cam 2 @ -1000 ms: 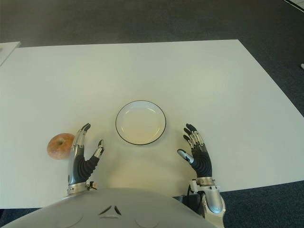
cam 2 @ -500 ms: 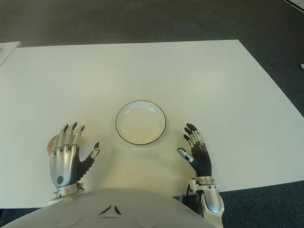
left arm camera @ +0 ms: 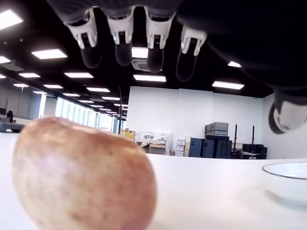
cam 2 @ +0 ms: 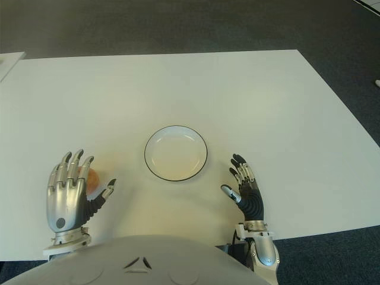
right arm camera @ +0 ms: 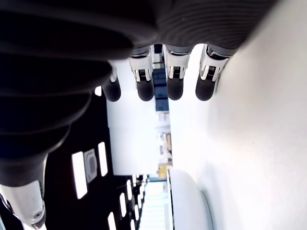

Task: Put the apples into the plate.

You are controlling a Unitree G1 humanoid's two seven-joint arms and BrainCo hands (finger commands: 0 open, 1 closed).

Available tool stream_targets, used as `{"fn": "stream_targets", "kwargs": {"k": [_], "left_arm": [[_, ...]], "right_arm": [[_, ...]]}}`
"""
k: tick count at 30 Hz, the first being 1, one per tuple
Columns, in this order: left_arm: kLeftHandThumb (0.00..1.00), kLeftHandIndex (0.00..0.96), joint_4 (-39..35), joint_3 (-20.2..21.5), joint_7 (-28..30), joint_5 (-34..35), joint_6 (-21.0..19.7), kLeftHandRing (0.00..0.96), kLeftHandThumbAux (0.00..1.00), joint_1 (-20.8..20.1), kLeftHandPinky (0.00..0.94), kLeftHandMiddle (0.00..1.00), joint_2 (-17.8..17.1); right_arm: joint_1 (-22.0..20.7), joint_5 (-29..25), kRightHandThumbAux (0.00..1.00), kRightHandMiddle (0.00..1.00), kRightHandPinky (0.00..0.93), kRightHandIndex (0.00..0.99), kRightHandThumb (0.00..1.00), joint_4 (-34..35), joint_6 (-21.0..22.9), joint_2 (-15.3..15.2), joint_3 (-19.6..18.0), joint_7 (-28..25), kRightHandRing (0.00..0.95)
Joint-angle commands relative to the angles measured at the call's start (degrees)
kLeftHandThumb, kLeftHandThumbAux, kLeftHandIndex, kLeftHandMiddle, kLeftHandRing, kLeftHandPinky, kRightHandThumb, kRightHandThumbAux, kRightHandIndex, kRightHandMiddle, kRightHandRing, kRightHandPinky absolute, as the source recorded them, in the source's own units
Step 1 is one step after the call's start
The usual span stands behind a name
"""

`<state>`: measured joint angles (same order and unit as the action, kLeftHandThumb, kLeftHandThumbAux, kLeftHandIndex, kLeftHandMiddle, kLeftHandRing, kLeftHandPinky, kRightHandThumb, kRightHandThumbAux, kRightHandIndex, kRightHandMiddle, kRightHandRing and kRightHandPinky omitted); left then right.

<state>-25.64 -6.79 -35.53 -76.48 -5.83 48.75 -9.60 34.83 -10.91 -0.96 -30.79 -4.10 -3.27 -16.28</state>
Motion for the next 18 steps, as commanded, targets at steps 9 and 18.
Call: {"fn": "stream_targets", "kwargs": {"k": [9,18], "left_arm": [[0.338,0.133,8.5,7.0,-2.0,7.0,3.4,0.027,0.325,-2.1,0.043,0.06,-10.0],[0.351,0.139,11.1,6.6,-4.0,7.4,2.9,0.057,0.331,-3.5,0.057,0.096,-11.7]], "right_arm": [[0.7,-0.3,0.655,0.06,0.089,0.048,0.258,-2.8,1.9,0.0,0.6,-0.6,0.057],[0.7,-0.9,0.662,0.07,0.101,0.051,0.262,-2.7,2.0,-0.2,0.1,-0.9,0.067]]}}
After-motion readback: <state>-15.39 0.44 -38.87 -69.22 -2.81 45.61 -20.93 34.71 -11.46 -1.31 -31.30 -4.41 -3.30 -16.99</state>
